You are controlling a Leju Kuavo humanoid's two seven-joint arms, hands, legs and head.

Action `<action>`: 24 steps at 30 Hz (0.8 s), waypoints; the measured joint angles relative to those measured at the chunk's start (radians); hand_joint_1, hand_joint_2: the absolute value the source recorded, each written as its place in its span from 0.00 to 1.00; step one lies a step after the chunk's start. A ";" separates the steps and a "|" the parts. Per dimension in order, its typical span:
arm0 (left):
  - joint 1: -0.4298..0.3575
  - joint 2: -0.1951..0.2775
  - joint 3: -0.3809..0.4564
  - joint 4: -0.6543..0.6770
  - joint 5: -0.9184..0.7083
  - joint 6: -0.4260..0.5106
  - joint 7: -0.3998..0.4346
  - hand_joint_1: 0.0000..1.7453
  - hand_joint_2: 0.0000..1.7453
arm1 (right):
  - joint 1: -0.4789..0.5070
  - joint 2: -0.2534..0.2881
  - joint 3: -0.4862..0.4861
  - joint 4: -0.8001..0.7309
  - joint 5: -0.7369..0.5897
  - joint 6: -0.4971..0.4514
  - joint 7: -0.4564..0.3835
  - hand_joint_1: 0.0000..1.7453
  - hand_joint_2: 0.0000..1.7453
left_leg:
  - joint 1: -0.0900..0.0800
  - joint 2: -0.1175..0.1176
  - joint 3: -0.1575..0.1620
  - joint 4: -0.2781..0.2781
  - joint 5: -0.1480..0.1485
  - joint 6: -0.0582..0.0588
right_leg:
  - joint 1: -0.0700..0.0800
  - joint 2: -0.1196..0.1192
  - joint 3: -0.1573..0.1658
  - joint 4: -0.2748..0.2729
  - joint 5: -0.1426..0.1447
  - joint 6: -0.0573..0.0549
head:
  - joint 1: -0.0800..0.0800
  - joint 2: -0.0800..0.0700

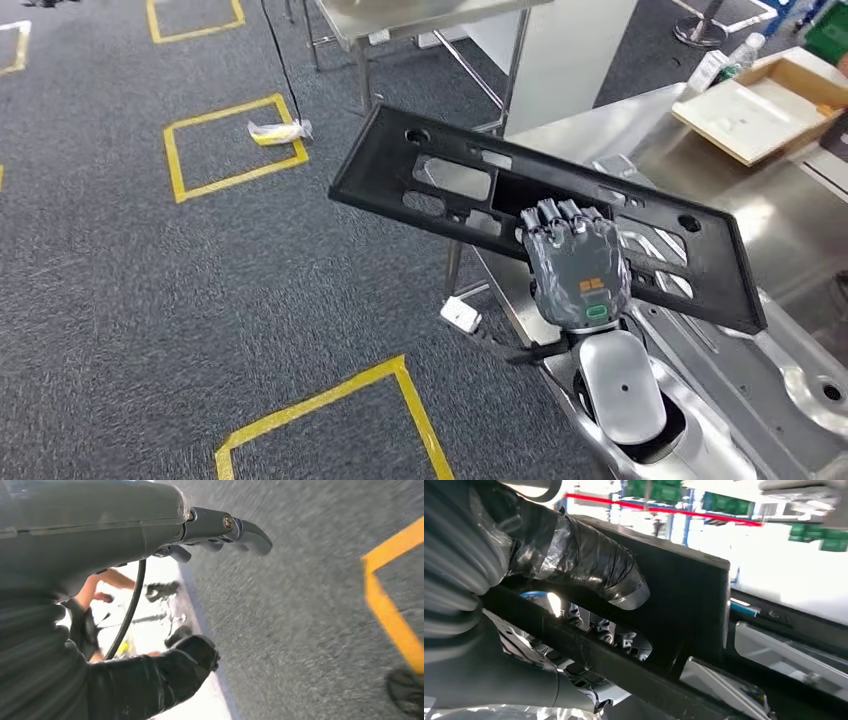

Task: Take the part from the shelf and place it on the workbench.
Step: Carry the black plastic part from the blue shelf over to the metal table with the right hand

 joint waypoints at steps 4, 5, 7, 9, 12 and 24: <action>0.004 0.004 0.007 0.000 0.000 0.000 -0.003 0.00 1.00 | 0.005 0.014 0.000 0.011 0.000 0.012 -0.011 1.00 1.00 | 0.002 -0.029 -0.090 0.154 -0.028 -0.005 | 0.001 0.052 -0.001 0.006 -0.001 -0.003 | 0.000 0.000; 0.004 0.005 0.009 0.000 0.000 -0.001 -0.004 0.00 1.00 | 0.006 0.017 0.000 0.014 0.000 0.015 -0.014 1.00 1.00 | 0.002 -0.034 -0.076 0.110 0.009 -0.004 | 0.000 0.067 -0.001 0.010 -0.003 -0.001 | 0.000 0.000; 0.004 0.005 0.015 0.000 0.003 -0.004 -0.007 0.00 1.00 | 0.006 0.024 -0.003 0.020 0.000 0.022 -0.019 1.00 1.00 | 0.007 -0.077 -0.025 -0.023 0.081 -0.001 | -0.001 0.093 -0.005 0.021 -0.009 0.005 | 0.000 0.000; 0.004 0.006 0.022 0.000 0.007 -0.007 -0.009 0.00 1.00 | 0.007 0.028 -0.006 0.026 0.000 0.026 -0.021 1.00 1.00 | 0.009 -0.114 0.002 -0.091 0.102 0.004 | -0.003 0.117 -0.016 0.031 -0.010 0.016 | 0.000 0.000; 0.001 0.006 0.027 0.000 0.010 -0.009 -0.010 0.00 1.00 | 0.012 0.030 -0.012 0.031 0.000 0.030 -0.023 1.00 1.00 | 0.007 -0.090 0.008 -0.102 0.105 0.020 | -0.007 0.135 -0.027 0.033 -0.007 0.035 | 0.000 0.000; -0.008 0.006 0.054 0.000 0.018 -0.018 -0.021 0.00 1.00 | 0.017 0.079 -0.095 0.105 0.000 0.136 -0.045 1.00 1.00 | 0.001 0.019 0.017 -0.108 0.099 0.027 | -0.008 -0.012 -0.009 0.032 -0.015 0.046 | 0.002 0.000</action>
